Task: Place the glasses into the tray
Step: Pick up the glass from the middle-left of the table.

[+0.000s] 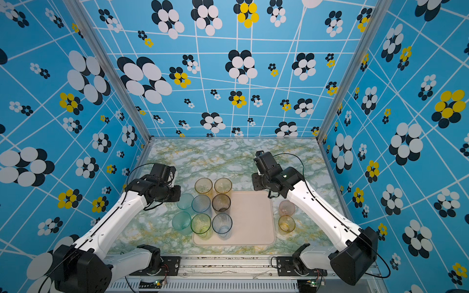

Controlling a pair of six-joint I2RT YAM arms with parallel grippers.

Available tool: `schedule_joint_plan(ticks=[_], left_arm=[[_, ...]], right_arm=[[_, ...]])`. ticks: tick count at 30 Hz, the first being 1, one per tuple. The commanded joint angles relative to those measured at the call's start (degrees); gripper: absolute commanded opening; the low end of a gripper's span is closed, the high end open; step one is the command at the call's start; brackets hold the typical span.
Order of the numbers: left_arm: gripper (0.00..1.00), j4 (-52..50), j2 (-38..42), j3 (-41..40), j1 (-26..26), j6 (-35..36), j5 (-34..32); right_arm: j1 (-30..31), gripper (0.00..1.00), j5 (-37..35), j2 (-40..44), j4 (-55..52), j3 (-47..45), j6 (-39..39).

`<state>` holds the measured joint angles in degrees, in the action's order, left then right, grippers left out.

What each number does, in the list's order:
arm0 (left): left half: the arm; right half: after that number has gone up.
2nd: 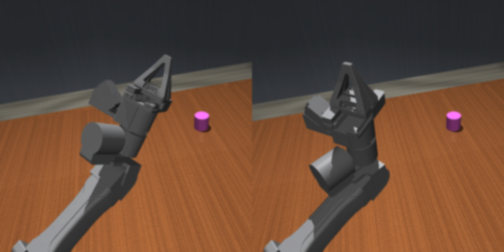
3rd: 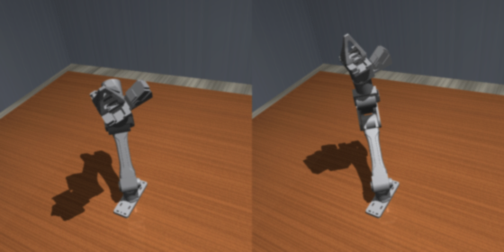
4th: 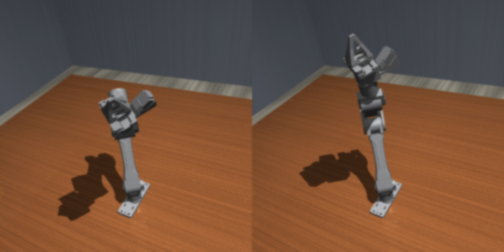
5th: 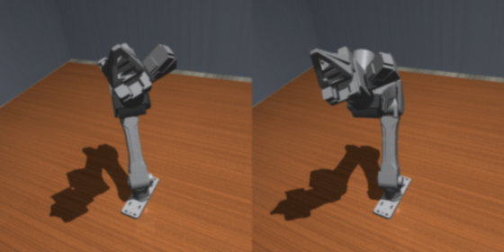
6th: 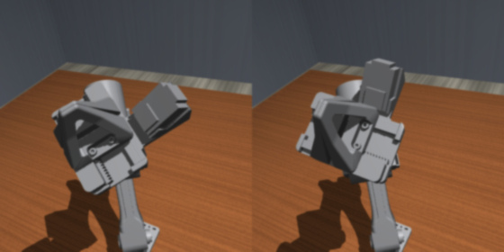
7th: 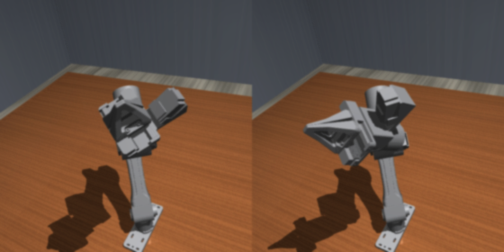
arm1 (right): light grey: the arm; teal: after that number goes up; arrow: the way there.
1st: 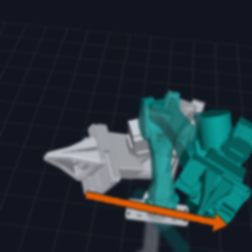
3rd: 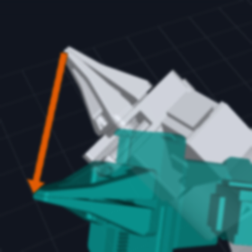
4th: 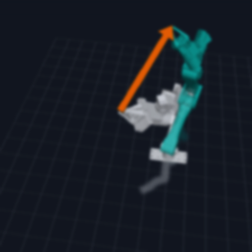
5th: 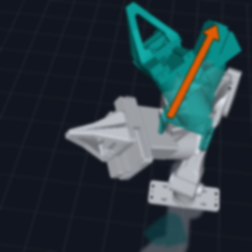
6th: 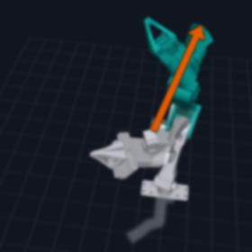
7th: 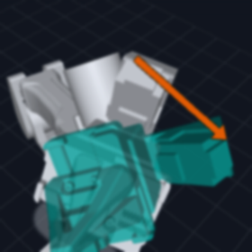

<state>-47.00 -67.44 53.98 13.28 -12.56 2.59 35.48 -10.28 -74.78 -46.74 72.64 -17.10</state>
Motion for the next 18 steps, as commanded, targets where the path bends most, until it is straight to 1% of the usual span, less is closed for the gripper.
schedule_joint_plan(ticks=[1,18], left_arm=[[0.2,-1.34,0.04,-0.71,0.6,-0.7,0.91],[0.17,-1.21,-2.25,-0.89,1.36,-1.07,1.01]], right_arm=[[-0.4,0.43,0.61,0.69,0.95,-1.1,0.84],[-0.35,0.43,0.88,1.72,1.38,-2.41,1.02]])
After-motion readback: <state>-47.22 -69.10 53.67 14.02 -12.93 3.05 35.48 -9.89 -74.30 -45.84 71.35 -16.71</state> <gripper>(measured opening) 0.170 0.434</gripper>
